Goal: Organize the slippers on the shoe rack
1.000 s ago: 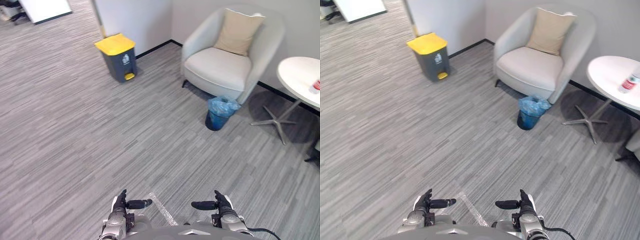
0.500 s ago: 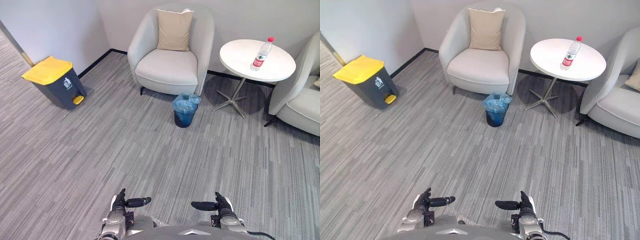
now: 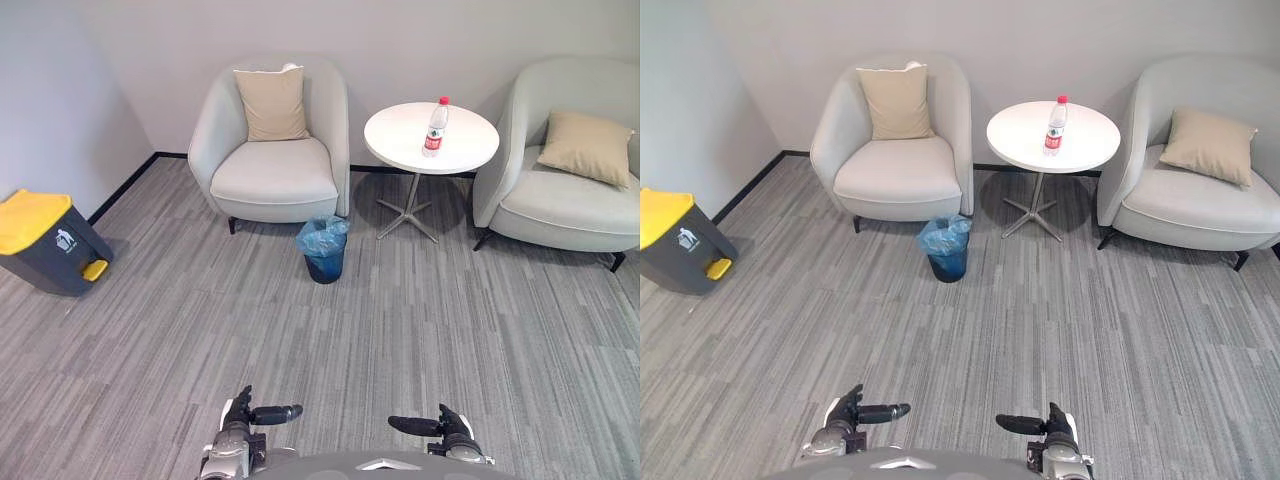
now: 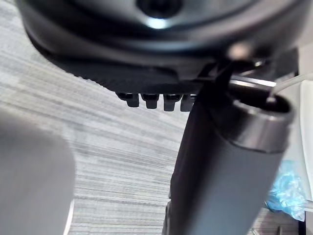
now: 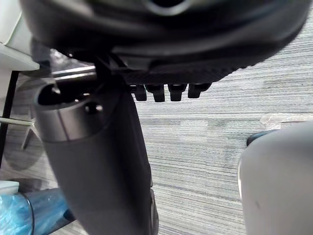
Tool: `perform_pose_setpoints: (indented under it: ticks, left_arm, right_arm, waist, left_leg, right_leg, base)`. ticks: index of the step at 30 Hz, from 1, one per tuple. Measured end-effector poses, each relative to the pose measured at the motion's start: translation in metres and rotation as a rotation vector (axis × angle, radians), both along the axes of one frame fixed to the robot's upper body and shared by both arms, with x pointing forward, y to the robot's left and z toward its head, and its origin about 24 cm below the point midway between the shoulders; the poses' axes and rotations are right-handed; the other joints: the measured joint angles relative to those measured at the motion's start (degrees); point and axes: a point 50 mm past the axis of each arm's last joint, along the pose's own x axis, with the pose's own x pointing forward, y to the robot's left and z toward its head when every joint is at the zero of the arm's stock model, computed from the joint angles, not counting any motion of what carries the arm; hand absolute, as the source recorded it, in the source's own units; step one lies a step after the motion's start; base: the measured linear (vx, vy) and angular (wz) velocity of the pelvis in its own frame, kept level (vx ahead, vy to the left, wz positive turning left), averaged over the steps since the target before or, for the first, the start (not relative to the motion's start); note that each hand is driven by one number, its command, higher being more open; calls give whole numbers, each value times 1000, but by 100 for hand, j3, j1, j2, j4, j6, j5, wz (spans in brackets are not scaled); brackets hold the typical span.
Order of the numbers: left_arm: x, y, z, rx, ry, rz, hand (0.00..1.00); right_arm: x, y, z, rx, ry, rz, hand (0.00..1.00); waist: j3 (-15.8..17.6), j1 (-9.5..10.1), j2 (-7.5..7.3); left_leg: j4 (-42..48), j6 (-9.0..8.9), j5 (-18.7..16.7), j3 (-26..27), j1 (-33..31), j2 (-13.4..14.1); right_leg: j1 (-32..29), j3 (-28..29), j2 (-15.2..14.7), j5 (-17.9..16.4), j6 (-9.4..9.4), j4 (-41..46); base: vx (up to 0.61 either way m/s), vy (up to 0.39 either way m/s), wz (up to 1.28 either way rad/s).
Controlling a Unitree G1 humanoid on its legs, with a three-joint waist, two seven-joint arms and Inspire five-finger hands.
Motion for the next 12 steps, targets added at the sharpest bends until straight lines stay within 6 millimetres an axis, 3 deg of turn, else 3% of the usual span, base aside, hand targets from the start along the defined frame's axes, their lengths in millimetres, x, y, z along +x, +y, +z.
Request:
perform_pose_setpoints:
  ticks: [1,4,12]
  left_arm:
    - [-1,2,0,7,3,2,100]
    - [2,8,2,20,-5,-1,100]
    - [2,6,1,13,-5,-3,100]
  right_arm:
    - [0,4,0,10,-2,0,100]
    - [2,10,-1,35,-7,-29,100]
    - [2,3,0,24,-14,-52,100]
  waist:
    - [-31,-3,-2]
    - [90,-10,-203]
    - [171,-55,-125]
  left_leg:
    - [-13,-12,-11,1,4,20]
    - [-50,-27,-21,27,104,41]
    - [-235,-73,91,121,290,100]
  right_leg:
    - [16,-83,6,45,-3,-49]
    - [205,-141,9,85,-38,-290]
    - [427,-308,49,201,-181,-681]
  base:
    - [91,16,-11]
    - [35,-34,-7]
    - [-65,-58,-10]
